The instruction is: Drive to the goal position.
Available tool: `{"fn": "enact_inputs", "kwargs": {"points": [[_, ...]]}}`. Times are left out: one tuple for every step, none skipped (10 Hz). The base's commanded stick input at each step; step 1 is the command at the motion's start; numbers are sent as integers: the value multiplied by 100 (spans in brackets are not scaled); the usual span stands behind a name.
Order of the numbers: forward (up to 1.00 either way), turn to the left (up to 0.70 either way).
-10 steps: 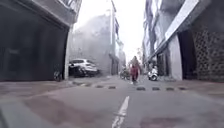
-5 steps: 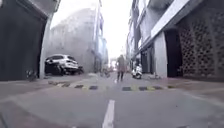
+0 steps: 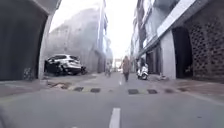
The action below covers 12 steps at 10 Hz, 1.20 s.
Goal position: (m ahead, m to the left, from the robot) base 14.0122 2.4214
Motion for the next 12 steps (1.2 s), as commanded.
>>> {"fn": "enact_inputs", "kwargs": {"points": [[100,0],[100,0],[100,0],[100,0],[100,-30],[100,-40],[100,-40],[100,-40],[100,-40],[100,-40],[100,-40],[100,-40]]}}
